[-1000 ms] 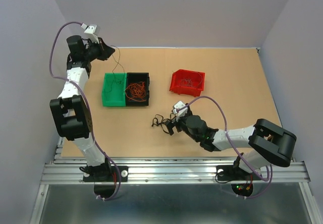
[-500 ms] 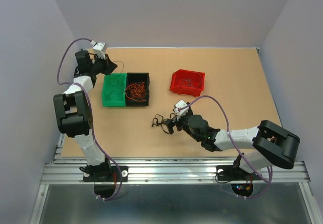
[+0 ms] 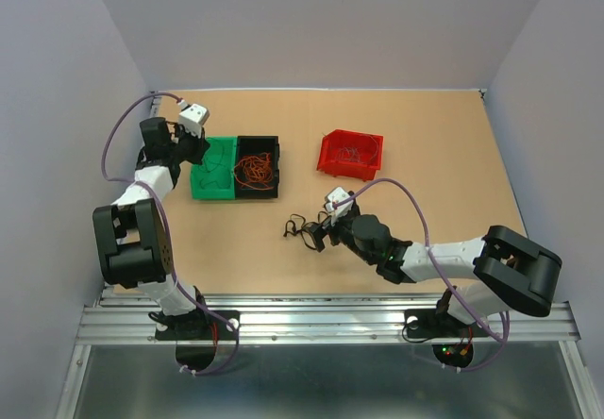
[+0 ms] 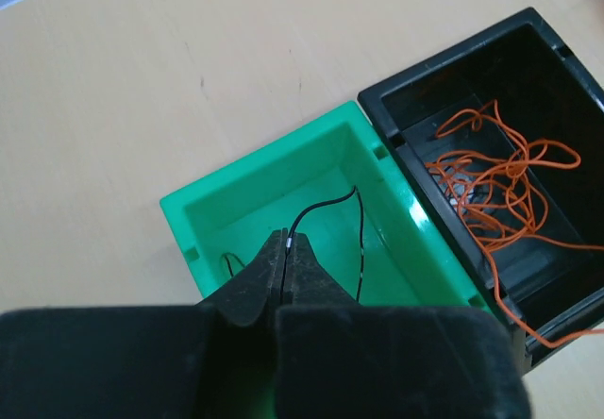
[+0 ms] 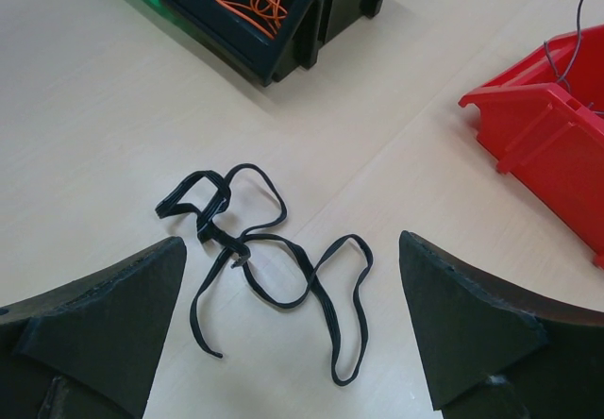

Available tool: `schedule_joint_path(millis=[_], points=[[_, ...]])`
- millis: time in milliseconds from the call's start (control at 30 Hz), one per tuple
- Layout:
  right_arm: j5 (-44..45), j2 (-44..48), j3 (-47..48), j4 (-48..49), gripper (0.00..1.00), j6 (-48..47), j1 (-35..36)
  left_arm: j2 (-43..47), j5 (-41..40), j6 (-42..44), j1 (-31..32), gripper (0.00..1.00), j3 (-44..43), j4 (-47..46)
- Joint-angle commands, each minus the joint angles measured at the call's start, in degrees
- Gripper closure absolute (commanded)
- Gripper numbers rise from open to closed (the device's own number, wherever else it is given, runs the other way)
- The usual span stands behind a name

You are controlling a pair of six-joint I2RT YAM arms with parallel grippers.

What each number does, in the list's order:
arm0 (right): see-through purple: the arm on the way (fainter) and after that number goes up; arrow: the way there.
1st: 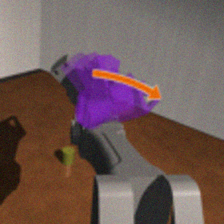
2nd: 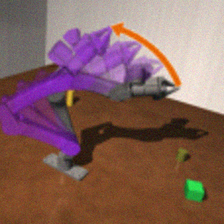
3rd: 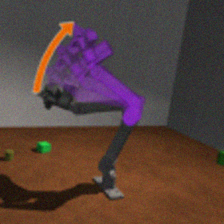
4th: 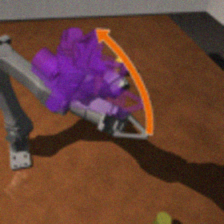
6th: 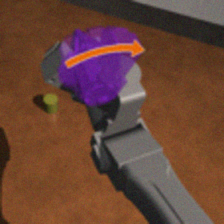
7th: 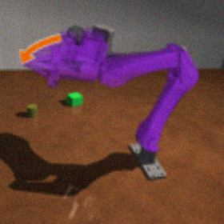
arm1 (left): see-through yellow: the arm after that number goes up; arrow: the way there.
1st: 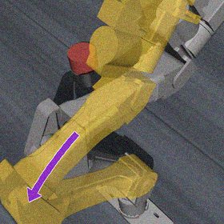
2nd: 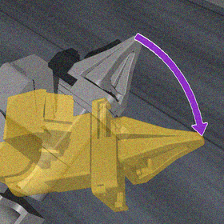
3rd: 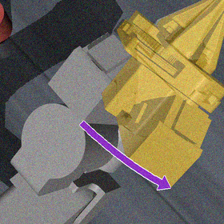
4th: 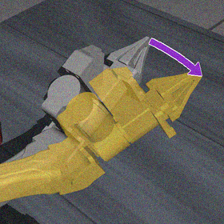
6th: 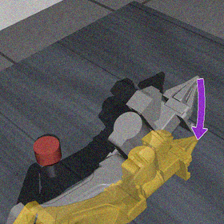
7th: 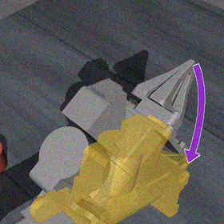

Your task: Untangle the cables

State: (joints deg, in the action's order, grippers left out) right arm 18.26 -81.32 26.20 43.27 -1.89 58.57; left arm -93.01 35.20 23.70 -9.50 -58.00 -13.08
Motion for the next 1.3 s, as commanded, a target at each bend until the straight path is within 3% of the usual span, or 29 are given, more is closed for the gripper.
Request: schedule_joint_path(millis=[0,333,500,733,900,1067,1267], points=[[-0.5,-0.2,1.1,2.0,0.01,0.2,0.2,4.7,-3.7,6.4,-0.2,1.0,2.2,-2.4],[-1.3,-0.4,1.6,2.0,0.01,0.3,0.2,1.0,-11.6,14.3,2.6,1.0,1.7,3.9],[-1.7,-0.8,1.8,2.0,0.01,0.4,0.2,-4.8,-19.5,14.4,7.7,1.0,0.3,4.7],[-1.4,-0.7,1.7,1.9,0.01,0.5,0.2,-8.9,-24.5,12.4,9.1,0.99,-2.6,5.5],[-1.3,-0.4,1.3,2.0,0.01,0.5,0.2,-8.7,-24.7,11.3,9.2,0.86,-2.4,5.5],[-0.9,-0.3,1.3,1.9,0.01,0.6,0.2,-8.9,-25.7,11.2,9.3,0.82,-2.2,5.3],[-0.8,-0.1,1.2,1.9,0.01,1.0,0.2,-7.5,-26.4,10.4,9.3,0.71,-1.9,4.3]])
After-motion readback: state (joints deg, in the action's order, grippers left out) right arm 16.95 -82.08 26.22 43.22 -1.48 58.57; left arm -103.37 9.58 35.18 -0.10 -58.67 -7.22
